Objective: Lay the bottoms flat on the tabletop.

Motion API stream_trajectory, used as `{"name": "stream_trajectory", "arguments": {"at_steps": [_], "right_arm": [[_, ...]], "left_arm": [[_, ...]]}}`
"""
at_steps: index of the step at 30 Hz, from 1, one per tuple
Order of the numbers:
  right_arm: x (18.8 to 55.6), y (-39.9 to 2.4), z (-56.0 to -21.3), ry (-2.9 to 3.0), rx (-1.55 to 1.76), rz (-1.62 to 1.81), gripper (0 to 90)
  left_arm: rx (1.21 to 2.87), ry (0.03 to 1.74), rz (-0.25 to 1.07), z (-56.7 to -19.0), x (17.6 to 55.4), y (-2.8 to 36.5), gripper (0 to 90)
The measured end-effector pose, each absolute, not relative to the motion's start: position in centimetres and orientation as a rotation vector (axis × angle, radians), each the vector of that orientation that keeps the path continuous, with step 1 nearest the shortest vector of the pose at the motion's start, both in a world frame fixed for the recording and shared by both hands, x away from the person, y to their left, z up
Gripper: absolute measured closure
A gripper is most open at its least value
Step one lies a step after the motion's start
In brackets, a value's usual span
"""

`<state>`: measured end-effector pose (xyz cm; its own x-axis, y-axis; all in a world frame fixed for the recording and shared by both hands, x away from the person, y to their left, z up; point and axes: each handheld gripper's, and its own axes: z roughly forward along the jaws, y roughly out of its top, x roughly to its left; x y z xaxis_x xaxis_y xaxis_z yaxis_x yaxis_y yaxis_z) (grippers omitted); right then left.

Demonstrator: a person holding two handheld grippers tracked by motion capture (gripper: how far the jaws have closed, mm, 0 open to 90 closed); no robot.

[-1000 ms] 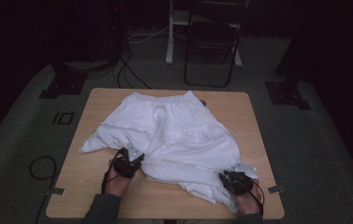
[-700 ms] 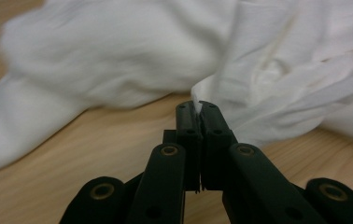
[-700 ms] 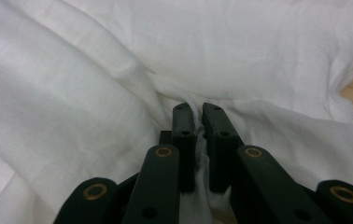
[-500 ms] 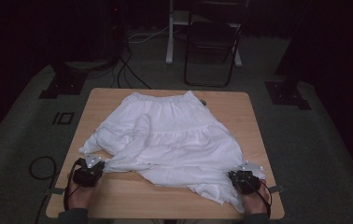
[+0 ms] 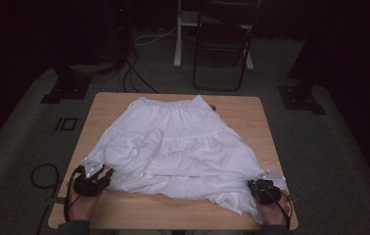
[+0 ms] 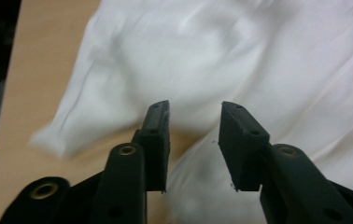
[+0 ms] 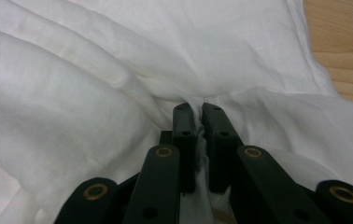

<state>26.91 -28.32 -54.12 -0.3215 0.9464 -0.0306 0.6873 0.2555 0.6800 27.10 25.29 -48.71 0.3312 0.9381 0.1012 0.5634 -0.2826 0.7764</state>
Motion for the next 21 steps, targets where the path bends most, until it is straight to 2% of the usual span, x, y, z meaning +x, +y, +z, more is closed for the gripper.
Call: {"name": "stream_trajectory", "arguments": {"at_steps": [8,11,13,14,16,18,21], "right_arm": [[26.8,-28.4,-54.2,2.089,1.477,0.806,84.3],[26.8,-28.4,-54.2,2.089,1.477,0.811,84.3],[26.8,-28.4,-54.3,2.088,1.476,0.813,84.3],[26.8,-28.4,-54.3,2.089,1.475,0.813,84.3],[26.8,-28.4,-54.3,2.09,1.474,0.814,84.3],[26.8,-28.4,-54.2,2.092,1.473,0.809,84.3],[26.9,-28.4,-54.2,2.098,1.472,0.802,84.4]], "left_arm": [[2.046,1.139,0.71,-47.8,31.4,17.9,51.4],[2.089,1.13,0.716,-48.7,32.9,15.6,45.1],[2.118,1.153,0.715,-49.5,33.7,14.9,44.2],[2.122,1.172,0.718,-50.0,34.0,14.9,46.7],[2.148,1.229,0.725,-51.0,34.4,15.4,64.1],[2.13,1.275,0.719,-51.7,34.4,16.6,73.9],[2.112,1.299,0.743,-51.8,33.6,18.2,77.6]]}}
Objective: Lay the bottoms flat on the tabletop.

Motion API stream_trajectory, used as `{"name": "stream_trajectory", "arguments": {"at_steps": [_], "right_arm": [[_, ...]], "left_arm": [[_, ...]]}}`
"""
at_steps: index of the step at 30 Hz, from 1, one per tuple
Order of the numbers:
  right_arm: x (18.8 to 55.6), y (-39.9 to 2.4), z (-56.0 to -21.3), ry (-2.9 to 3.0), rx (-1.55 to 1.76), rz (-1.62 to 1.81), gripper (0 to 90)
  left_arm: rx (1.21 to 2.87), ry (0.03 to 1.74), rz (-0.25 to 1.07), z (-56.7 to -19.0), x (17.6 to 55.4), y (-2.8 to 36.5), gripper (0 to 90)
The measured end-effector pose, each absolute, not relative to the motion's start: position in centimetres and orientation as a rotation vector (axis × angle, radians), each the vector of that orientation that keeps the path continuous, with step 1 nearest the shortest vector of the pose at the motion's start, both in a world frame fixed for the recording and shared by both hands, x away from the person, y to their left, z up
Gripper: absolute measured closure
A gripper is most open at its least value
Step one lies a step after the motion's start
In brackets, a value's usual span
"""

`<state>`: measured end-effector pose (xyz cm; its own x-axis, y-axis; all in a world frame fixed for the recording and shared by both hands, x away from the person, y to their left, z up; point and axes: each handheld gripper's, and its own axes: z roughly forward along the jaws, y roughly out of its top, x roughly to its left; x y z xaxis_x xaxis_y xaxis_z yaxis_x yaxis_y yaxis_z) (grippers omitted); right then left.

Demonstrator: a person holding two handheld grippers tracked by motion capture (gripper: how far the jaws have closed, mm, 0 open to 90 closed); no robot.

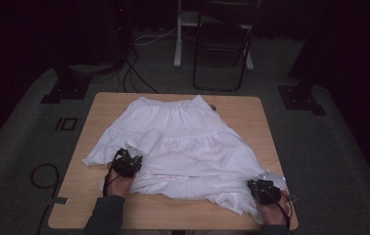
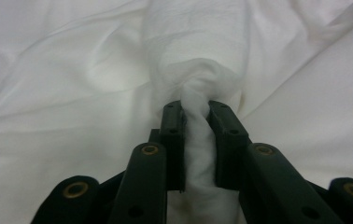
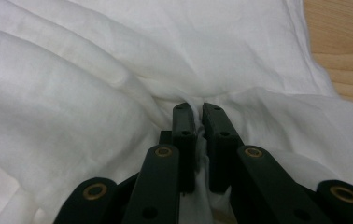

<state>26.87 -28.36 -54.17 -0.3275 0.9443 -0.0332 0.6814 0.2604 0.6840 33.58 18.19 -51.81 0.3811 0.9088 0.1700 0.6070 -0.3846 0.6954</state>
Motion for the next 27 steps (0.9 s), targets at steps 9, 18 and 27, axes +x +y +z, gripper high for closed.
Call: {"name": "stream_trajectory", "arguments": {"at_steps": [9,18,27], "right_arm": [[27.1,-28.6,-54.0,2.112,1.495,0.799,84.9],[26.9,-29.4,-53.9,2.098,1.526,0.783,85.0],[26.6,-29.7,-53.9,2.085,1.533,0.763,85.0]], "left_arm": [[2.094,1.434,0.835,-52.5,30.0,24.8,82.1],[2.075,1.551,0.86,-53.1,26.7,28.4,82.2],[2.034,1.535,0.839,-52.4,24.5,28.5,71.9]]}}
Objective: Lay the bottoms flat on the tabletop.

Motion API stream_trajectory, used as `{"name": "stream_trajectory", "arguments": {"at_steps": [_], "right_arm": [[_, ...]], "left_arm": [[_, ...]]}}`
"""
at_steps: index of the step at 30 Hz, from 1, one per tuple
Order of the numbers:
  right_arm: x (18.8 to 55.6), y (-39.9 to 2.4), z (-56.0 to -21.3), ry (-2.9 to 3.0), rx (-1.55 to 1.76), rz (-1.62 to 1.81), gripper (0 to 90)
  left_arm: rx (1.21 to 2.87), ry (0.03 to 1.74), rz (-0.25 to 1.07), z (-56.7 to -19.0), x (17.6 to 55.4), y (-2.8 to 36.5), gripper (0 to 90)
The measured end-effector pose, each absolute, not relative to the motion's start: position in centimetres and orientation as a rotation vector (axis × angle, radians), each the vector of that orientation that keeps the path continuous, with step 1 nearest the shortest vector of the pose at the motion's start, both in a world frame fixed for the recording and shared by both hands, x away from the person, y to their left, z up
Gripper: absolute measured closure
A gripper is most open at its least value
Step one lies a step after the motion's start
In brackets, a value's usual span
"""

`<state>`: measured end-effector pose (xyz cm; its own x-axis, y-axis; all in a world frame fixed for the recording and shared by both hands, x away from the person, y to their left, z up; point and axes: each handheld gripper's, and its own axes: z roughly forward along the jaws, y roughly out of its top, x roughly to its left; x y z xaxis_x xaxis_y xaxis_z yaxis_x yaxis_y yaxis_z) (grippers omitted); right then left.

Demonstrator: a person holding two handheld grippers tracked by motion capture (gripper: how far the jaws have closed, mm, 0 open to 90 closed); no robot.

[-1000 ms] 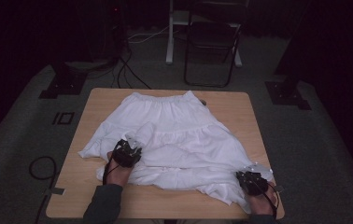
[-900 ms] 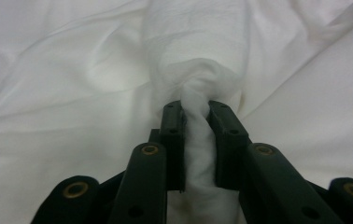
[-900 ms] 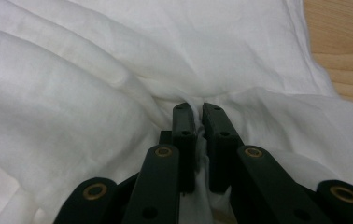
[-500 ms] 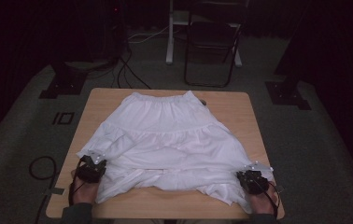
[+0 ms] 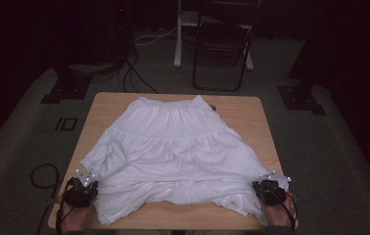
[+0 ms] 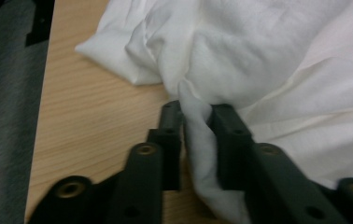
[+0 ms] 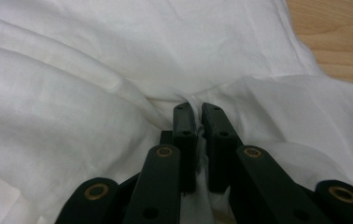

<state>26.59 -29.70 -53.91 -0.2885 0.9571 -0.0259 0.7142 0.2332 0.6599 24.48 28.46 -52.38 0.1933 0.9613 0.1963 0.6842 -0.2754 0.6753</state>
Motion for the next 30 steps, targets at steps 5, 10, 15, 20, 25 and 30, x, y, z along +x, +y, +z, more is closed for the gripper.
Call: {"name": "stream_trajectory", "arguments": {"at_steps": [5,10,15,20,25,30], "right_arm": [[26.5,-29.6,-54.0,2.073,1.536,0.764,84.8],[26.5,-29.6,-54.0,2.068,1.535,0.763,84.7],[26.5,-29.7,-54.0,2.067,1.532,0.768,84.7],[26.5,-29.7,-54.0,2.066,1.532,0.771,84.7],[26.5,-29.8,-54.0,2.071,1.527,0.776,84.6],[26.4,-29.7,-54.0,2.078,1.52,0.761,84.5]], "left_arm": [[1.993,1.42,0.882,-49.6,24.1,27.1,62.0],[1.992,1.288,0.856,-47.6,25.7,24.0,62.1],[2.063,1.21,0.89,-47.9,29.0,20.2,57.5],[2.158,1.336,0.937,-51.0,32.9,19.1,46.9],[2.154,1.513,0.941,-53.2,32.9,22.0,71.1],[2.097,1.606,0.968,-53.1,30.5,25.8,79.2]]}}
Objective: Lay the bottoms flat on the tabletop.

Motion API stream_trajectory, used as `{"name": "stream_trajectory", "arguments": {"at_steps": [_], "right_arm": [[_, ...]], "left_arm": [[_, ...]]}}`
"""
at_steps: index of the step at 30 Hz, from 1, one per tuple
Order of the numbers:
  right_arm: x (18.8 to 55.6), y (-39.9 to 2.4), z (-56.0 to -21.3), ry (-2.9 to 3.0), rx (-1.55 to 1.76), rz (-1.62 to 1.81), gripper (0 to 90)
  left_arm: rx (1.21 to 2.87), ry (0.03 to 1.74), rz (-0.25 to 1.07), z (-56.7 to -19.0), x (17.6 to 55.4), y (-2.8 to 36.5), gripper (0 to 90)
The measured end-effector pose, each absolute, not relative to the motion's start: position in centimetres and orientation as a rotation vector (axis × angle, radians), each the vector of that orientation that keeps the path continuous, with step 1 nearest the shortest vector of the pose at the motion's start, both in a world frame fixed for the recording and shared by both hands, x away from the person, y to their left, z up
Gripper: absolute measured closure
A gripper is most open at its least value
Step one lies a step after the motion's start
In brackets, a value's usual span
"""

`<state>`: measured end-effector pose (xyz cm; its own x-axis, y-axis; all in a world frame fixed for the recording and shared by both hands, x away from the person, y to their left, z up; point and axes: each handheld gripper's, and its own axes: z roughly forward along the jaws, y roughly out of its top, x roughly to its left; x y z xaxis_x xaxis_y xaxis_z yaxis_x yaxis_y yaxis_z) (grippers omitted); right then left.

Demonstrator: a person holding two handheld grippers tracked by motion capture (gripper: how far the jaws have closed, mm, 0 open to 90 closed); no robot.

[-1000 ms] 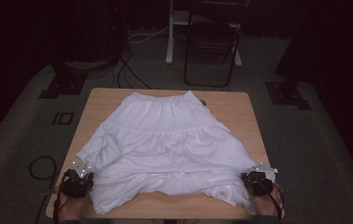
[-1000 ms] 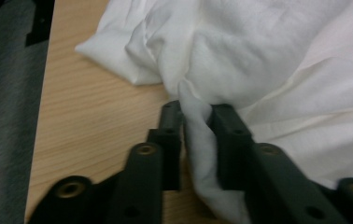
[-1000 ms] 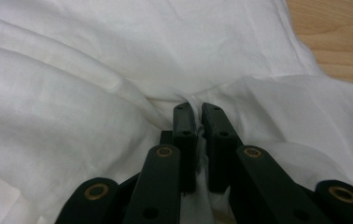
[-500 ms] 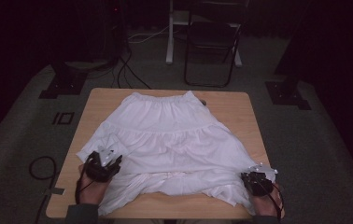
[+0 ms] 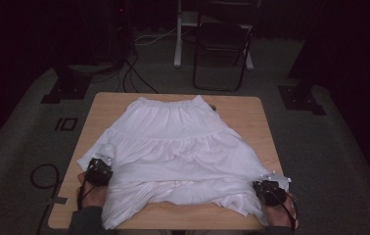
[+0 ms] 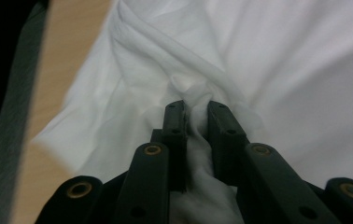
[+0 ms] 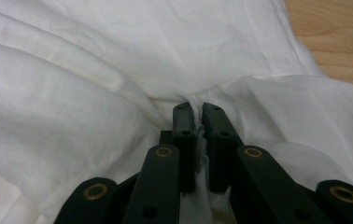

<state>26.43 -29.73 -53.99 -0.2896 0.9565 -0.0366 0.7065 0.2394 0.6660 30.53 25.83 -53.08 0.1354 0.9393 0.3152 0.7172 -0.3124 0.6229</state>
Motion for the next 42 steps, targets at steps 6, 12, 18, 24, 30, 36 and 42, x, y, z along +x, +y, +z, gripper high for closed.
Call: {"name": "stream_trajectory", "arguments": {"at_steps": [6,12,18,24,30,36,42], "right_arm": [[26.3,-30.0,-53.9,2.09,1.522,0.743,84.4],[26.1,-30.3,-53.8,2.094,1.521,0.741,84.1],[25.7,-30.8,-53.7,2.093,1.537,0.728,84.0],[25.0,-31.7,-53.7,2.069,1.568,0.705,84.0],[25.1,-31.3,-53.5,2.068,1.567,0.674,81.2],[25.3,-30.8,-52.8,2.046,1.524,0.716,76.5],[25.9,-29.8,-51.5,2.025,1.475,0.777,75.5]], "left_arm": [[2.045,1.686,1.008,-52.6,27.4,29.4,79.3],[2.02,1.739,1.062,-52.3,25.9,30.4,79.0],[2.006,1.815,1.087,-52.3,24.1,31.5,77.7],[1.951,1.862,1.07,-52.1,22.7,32.4,69.7],[1.906,1.694,1.096,-49.5,22.6,30.5,63.7],[1.91,1.52,1.085,-47.3,23.8,27.1,62.1],[1.971,1.398,1.034,-47.0,26.2,24.0,61.8]]}}
